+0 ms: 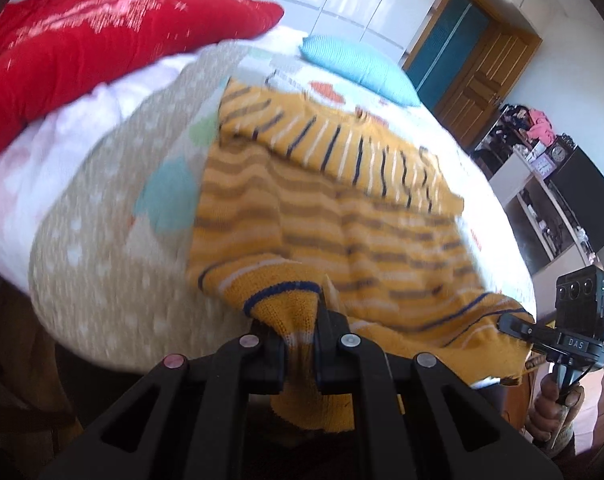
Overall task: Fold small clothes
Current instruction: 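Grasp the hem with the left tool while the right tool grasps it, fold toward collar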
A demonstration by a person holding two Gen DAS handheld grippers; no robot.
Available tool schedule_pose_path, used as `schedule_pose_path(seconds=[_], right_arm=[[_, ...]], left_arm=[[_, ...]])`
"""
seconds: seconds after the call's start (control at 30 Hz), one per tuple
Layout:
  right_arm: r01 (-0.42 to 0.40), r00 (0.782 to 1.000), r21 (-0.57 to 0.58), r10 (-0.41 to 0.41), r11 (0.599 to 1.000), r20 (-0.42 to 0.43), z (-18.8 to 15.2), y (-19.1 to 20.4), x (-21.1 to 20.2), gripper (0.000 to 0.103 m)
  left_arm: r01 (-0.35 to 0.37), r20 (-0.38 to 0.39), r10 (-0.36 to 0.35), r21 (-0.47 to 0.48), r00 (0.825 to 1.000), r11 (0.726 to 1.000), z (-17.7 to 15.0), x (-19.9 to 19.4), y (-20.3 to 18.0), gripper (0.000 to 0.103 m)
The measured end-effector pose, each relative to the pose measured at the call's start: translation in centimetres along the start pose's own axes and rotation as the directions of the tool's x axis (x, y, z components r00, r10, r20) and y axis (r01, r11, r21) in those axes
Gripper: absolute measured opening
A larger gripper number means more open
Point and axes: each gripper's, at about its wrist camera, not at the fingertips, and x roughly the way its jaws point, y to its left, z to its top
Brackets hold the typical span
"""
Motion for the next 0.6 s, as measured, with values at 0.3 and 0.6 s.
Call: schedule_pose_path(seconds=[0.3, 0.6], right_arm=[[0.132, 0.983, -0.063, -0.122, 0.989, 0.140, 13.1, -0.4, 2.4, 0.012], [0.083, 0.991, 0.134, -0.097, 0.987, 0.097, 21.0, -7.1, 7.0, 0.017]], left_arm=[[-0.076, 0.103, 0.072, 0.043, 0.992, 0.996, 12.2, 7.3, -1.4, 0.009], [-0.025, -0.044, 0.020, -0.112, 0.999, 0.993, 17.3, 16.6, 2.4, 0.013]])
